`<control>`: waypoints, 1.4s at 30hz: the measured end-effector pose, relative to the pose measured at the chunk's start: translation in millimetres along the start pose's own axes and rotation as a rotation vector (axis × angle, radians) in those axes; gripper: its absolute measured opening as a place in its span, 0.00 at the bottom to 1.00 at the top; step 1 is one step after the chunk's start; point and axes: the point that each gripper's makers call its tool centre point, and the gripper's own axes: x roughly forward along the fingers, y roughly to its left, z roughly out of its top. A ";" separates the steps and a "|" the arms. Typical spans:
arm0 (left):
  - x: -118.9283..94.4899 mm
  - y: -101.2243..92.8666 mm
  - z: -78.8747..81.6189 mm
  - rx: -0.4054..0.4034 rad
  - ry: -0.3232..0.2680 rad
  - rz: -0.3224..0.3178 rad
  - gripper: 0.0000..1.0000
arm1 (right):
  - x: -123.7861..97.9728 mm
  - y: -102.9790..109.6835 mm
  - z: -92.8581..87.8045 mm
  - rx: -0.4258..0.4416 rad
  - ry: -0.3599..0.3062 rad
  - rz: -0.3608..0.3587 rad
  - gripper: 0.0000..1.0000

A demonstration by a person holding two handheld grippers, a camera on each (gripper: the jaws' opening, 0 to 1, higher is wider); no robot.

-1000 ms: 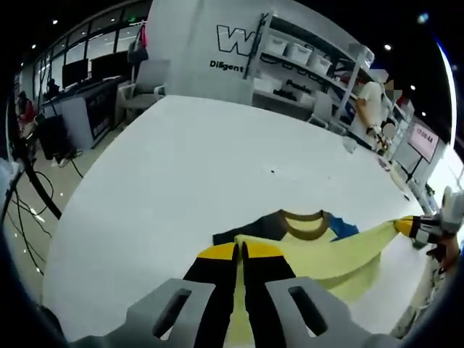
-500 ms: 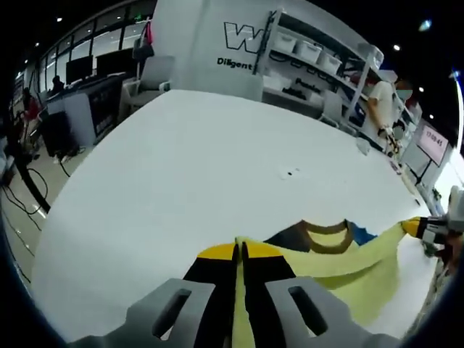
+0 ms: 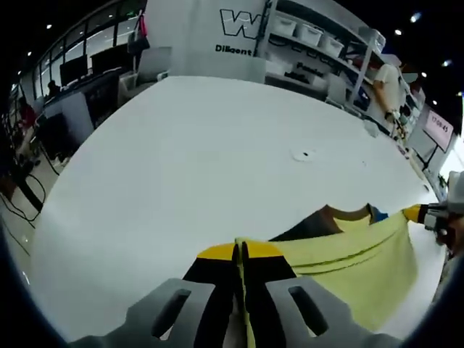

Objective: Fold the garment on the visible template until the final outline fits inside the template.

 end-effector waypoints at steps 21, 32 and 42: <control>-14.3 -17.9 -6.7 0.499 -0.085 -0.182 0.34 | -15.8 9.0 -18.3 -0.169 -0.079 0.097 0.38; 9.6 -15.2 -6.7 0.703 -0.108 -0.170 0.28 | 0.8 10.9 -12.7 -0.513 -0.112 0.107 0.24; 20.0 -11.1 4.8 0.597 -0.131 -0.173 0.07 | 2.9 6.3 1.3 -0.486 -0.160 0.148 0.00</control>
